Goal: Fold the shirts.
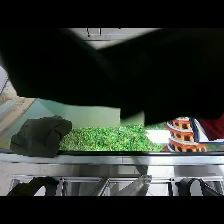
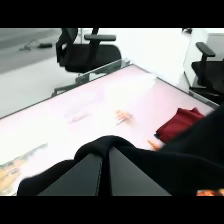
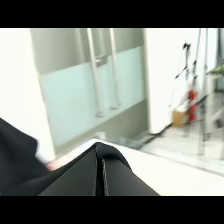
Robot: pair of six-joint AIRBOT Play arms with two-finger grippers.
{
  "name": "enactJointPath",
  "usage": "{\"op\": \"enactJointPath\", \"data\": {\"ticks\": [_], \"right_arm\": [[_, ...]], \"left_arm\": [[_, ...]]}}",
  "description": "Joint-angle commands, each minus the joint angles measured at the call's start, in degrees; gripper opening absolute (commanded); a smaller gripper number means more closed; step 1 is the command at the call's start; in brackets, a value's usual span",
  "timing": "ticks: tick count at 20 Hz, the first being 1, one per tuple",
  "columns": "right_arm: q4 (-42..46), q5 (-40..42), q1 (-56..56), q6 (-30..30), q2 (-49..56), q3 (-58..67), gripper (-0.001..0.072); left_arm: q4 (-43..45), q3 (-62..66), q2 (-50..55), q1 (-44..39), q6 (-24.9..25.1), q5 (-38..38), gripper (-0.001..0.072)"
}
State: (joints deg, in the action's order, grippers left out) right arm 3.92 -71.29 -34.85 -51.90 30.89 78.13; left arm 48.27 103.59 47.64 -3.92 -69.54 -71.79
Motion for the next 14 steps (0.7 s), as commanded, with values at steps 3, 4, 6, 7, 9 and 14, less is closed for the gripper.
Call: {"op": "enactJointPath", "data": {"ticks": [3,4,6,7,9,14], "right_arm": [[7.93,0.04,-0.76,-3.82,0.96,-2.14,0.0017],[7.98,0.07,-0.76,-3.74,2.03,-4.55,0.0017],[8.11,0.37,-0.7,-2.21,5.16,-9.81,0.0017],[8.09,0.98,-0.66,-0.76,7.54,-13.03,0.0017],[8.07,3.56,0.79,2.47,13.35,-19.15,0.0017],[5.64,15.85,11.98,15.5,35.39,-24.48,0.0017]], "left_arm": [[0.26,-2.99,7.13,-3.15,0.13,-2.71,0.0015],[0.2,-4.87,10.05,-3.32,0.2,-1.97,0.0016],[0.04,-8.37,16.81,-3.32,0.79,0.37,0.0016],[0.09,-9.84,20.68,-3.32,1.57,1.27,0.0016],[0.04,-11.39,28.3,-3.32,2.38,2.08,0.0016],[-0.07,-11.39,44.0,-2.62,6.62,12.96,0.0015]]}}
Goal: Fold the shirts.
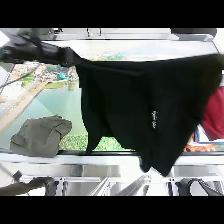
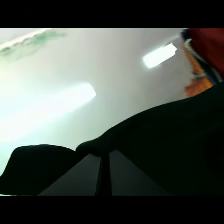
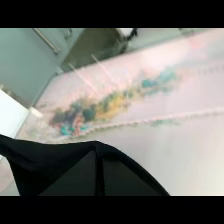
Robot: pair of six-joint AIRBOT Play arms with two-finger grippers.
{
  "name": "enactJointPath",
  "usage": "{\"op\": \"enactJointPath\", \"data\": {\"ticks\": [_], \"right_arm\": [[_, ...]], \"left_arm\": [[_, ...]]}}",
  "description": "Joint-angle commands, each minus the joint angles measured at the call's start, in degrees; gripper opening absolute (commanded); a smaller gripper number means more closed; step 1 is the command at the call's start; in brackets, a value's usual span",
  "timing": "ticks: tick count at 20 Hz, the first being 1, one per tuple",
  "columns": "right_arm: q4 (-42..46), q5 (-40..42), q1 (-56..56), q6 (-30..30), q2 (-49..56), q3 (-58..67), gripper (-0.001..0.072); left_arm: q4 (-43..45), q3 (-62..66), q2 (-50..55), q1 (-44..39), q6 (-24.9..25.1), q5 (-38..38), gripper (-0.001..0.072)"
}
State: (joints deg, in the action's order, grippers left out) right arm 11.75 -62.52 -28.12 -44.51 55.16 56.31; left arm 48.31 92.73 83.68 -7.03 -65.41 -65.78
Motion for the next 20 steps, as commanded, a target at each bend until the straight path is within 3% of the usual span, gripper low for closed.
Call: {"op": "enactJointPath", "data": {"ticks": [1,2,3,4,6,8,11,14,20], "right_arm": [[-5.25,8.63,6.56,11.3,15.21,-2.16,0.0017],[-8.72,8.85,7.21,13.94,18.97,-1.2,0.0019],[-11.87,8.48,7.26,15.08,22.32,0.13,0.012],[-13.55,8.22,7.02,15.15,24.39,1.31,0.0283],[-12.57,7.98,5.68,15.19,25.44,3.04,0.0294],[-9.75,4.96,2.97,13.75,23.76,3.15,0.0294],[3.65,-1.33,-2.8,3.63,19.74,3.1,0.0293],[16.15,-7.54,-7.69,-3.19,15.65,0.04,0.0294],[25.97,-8.26,-14.82,-6.99,10.97,-16.04,0.0305]], "left_arm": [[-0.09,0.35,10.25,0.98,2.49,8.94,0.0015],[0.0,2.56,12.7,1.49,2.56,8.68,0.0014],[-0.02,4.85,14.56,2.16,2.56,7.58,0.0064],[0.0,7.76,16.24,3.04,2.36,5.44,0.0336],[0.17,13.42,18.03,4.81,1.49,0.11,0.072],[0.24,17.4,18.08,7.48,-1.25,-6.51,0.072],[0.2,20.15,17.92,11.98,-8.63,-20.02,0.072],[0.17,10.05,14.75,13.35,-10.49,-28.44,0.072],[0.2,-31.12,-1.55,12.46,-7.54,-18.64,0.072]]}}
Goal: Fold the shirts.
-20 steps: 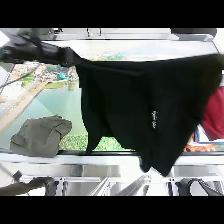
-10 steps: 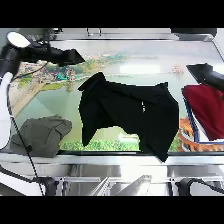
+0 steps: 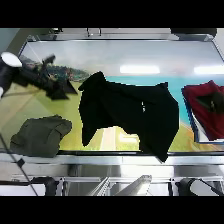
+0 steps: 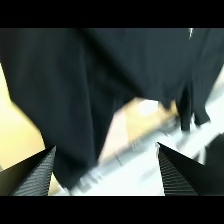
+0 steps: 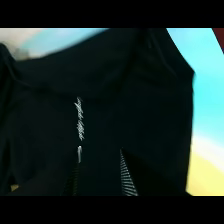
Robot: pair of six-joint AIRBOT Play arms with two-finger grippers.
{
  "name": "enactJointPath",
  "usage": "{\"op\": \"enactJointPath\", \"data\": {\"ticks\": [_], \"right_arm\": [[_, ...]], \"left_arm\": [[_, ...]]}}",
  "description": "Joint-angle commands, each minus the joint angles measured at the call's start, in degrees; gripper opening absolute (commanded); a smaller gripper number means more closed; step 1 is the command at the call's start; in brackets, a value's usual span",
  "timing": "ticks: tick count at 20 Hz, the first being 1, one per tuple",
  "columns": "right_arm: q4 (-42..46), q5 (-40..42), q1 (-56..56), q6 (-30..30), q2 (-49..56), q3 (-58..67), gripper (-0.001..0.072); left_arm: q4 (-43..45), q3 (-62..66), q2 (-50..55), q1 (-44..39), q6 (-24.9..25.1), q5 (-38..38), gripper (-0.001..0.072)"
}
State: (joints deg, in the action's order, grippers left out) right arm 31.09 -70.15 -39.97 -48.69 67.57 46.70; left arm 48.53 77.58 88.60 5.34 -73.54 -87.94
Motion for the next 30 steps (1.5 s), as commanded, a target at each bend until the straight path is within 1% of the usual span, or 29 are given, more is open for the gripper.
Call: {"op": "enactJointPath", "data": {"ticks": [1,2,3,6,8,11,15,17,20,23,26,27,28,30], "right_arm": [[8.15,1.14,-3.04,-3.91,-0.76,-8.07,0.0342],[8.83,1.84,-3.04,-4.07,0.59,-9.18,0.0425],[8.83,1.62,-2.99,-4.02,2.34,-9.49,0.043],[8.83,1.97,-2.64,-2.54,7.63,-9.46,0.043],[8.96,2.29,-2.69,-2.12,10.56,-9.46,0.043],[8.83,2.99,-2.14,-1.42,13.77,-9.46,0.043],[8.57,5.99,3.02,-0.81,15.8,-9.4,0.043],[6.82,7.34,6.43,-0.59,16.52,-8.87,0.043],[4.42,6.91,10.01,-0.59,16.85,-6.38,0.0428],[3.8,5.09,11.21,-0.66,16.83,-3.32,0.0426],[3.15,3.87,11.17,-0.61,16.83,-2.05,0.0426],[3.15,3.87,11.19,-0.61,16.83,-1.99,0.0427],[3.17,3.89,11.19,-0.61,16.83,-1.99,0.0426],[3.15,3.67,11.19,-0.61,16.83,-1.99,0.0426]], "left_arm": [[-0.09,-20.72,-8.59,0.09,0.57,5.33,0.072],[-0.11,-25.18,-10.86,0.09,0.42,7.5,0.072],[-0.33,-28.89,-12.98,0.02,0.42,9.75,0.072],[-0.72,-37.42,-18.25,-0.55,0.42,15.87,0.072],[-0.7,-41.31,-20.7,-0.55,0.42,17.7,0.0707],[-0.7,-45.46,-23.19,-0.55,0.44,20.0,0.0707],[-0.74,-46.71,-24.0,-0.55,0.44,22.21,0.0706],[-1.2,-46.66,-24.0,-0.55,0.46,22.88,0.0706],[-2.05,-46.69,-24.02,-0.57,0.66,23.02,0.0706],[-2.19,-47.39,-24.02,-0.57,0.66,23.1,0.0706],[-2.49,-51.21,-24.02,-0.57,0.66,26.18,0.0706],[-4.02,-52.46,-24.02,-0.55,1.14,28.33,0.0706],[-7.02,-53.44,-24.0,-0.57,3.23,30.23,0.0705],[-14.8,-55.3,-23.69,-0.55,9.2,32.02,0.0705]]}}
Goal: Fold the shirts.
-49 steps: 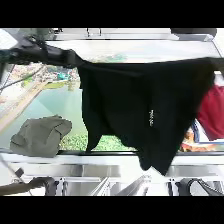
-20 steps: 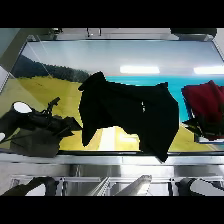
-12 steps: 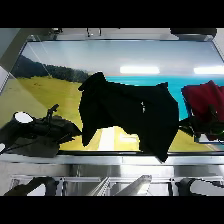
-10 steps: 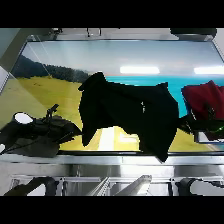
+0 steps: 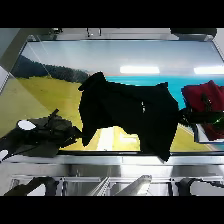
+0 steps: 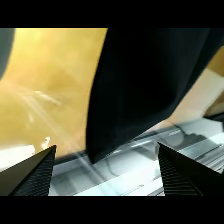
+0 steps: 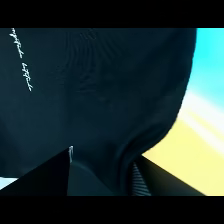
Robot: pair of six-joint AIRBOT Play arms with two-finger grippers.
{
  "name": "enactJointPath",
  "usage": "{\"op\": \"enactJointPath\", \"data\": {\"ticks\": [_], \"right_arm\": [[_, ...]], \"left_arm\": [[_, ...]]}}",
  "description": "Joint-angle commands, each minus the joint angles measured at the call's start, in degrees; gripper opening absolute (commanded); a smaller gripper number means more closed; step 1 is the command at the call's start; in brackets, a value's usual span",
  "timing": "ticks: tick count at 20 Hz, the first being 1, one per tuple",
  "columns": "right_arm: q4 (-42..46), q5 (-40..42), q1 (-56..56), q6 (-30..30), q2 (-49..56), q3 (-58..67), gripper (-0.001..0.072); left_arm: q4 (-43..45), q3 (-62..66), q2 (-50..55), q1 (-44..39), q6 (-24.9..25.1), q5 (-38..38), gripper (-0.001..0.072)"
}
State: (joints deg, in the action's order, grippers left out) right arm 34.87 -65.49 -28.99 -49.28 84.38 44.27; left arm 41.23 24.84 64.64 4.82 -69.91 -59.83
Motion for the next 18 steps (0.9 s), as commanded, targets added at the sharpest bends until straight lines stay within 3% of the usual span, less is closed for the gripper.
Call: {"op": "enactJointPath", "data": {"ticks": [1,5,6,7,8,9,13,14,15,17,18], "right_arm": [[-0.66,-1.03,0.22,-0.02,0.02,0.44,0.0426],[-0.66,-1.46,0.17,-0.02,0.02,0.44,0.0427],[-0.66,-1.68,0.17,-0.02,0.02,0.44,0.0427],[-0.63,-2.03,0.15,-0.02,0.02,0.44,0.0426],[-0.63,-2.08,0.15,-0.02,0.02,0.44,0.0426],[-0.63,-2.05,0.15,-0.02,0.02,0.44,0.0426],[-0.61,-2.27,-0.09,-0.02,0.02,0.44,0.0414],[-0.61,-2.29,-0.09,-0.02,0.02,0.44,0.0311],[-0.59,-2.27,-0.09,-0.02,0.02,0.44,0.0239],[-0.63,-2.38,-0.09,-0.02,0.02,0.44,0.0208],[-0.63,-2.54,-0.09,-0.04,0.02,0.44,0.0105]], "left_arm": [[-9.73,-3.13,1.18,-0.02,7.56,3.34,0.0704],[-15.76,-3.21,7.48,-2.27,13.62,0.68,0.0703],[-18.18,-3.19,9.01,-3.15,15.89,-0.17,0.0624],[-20.39,-3.02,10.56,-3.72,18.18,-1.03,0.0377],[-20.81,-2.34,11.89,-3.98,19.3,-2.08,0.0214],[-20.72,-1.33,13.11,-3.96,19.87,-3.43,0.0148],[-19.76,1.38,13.68,-1.05,20.46,-9.22,0.0142],[-19.74,1.36,12.7,0.35,20.46,-9.53,0.014],[-19.69,1.38,11.58,1.7,20.61,-9.57,0.0015],[-19.74,1.38,9.05,4.35,20.79,-10.25,0.0015],[-19.76,1.38,7.82,5.66,20.76,-10.88,0.0015]]}}
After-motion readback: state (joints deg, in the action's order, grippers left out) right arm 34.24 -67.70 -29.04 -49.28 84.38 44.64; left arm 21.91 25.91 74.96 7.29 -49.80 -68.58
